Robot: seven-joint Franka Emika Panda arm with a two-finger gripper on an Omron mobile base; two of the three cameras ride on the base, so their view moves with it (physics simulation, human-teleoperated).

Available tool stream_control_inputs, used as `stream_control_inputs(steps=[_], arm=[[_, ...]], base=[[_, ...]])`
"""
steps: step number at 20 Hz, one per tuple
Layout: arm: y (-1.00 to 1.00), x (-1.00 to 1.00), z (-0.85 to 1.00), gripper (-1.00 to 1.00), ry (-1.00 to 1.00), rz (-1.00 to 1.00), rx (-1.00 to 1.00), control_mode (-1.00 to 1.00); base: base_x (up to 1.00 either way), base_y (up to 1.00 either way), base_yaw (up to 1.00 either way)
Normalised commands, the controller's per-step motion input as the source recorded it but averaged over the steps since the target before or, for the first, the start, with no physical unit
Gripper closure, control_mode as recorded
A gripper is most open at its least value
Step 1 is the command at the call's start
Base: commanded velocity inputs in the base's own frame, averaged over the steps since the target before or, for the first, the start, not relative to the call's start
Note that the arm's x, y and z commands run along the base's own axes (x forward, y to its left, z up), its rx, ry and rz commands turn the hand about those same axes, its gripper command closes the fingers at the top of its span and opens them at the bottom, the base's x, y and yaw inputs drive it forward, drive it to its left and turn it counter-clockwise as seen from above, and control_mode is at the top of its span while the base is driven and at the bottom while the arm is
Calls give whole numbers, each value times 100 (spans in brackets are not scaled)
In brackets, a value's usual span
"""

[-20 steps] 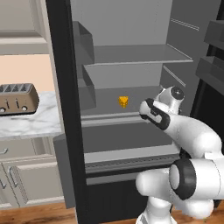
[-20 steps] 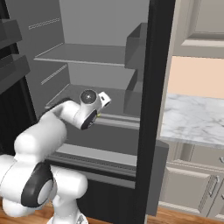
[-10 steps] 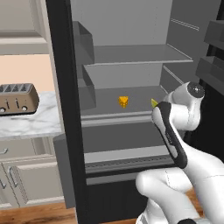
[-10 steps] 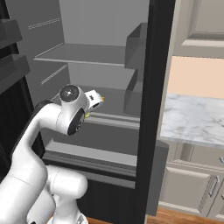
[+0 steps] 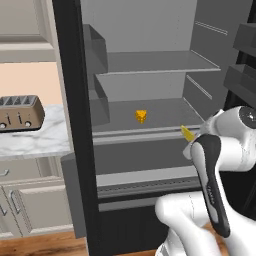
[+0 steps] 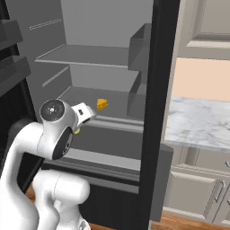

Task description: Take the cheese, steak, and lemon wedge from the fridge and place them on the plate on the dining counter to create an appetizer plate.

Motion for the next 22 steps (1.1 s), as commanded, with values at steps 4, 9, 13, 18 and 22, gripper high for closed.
stream_control_inputs(steps=[4, 9, 13, 18, 22], arm=[[7, -21, 19, 100, 0, 3, -1, 100], [0, 0, 0, 100, 0, 0, 0, 100], [0, 0, 0, 100, 0, 0, 0, 100], [0, 0, 0, 100, 0, 0, 0, 100], [0, 0, 0, 100, 0, 0, 0, 100]], base=[[-8, -2, 1], [-78, -2, 27], [-78, -26, 46], [-35, -84, 44], [-29, -24, 46]])
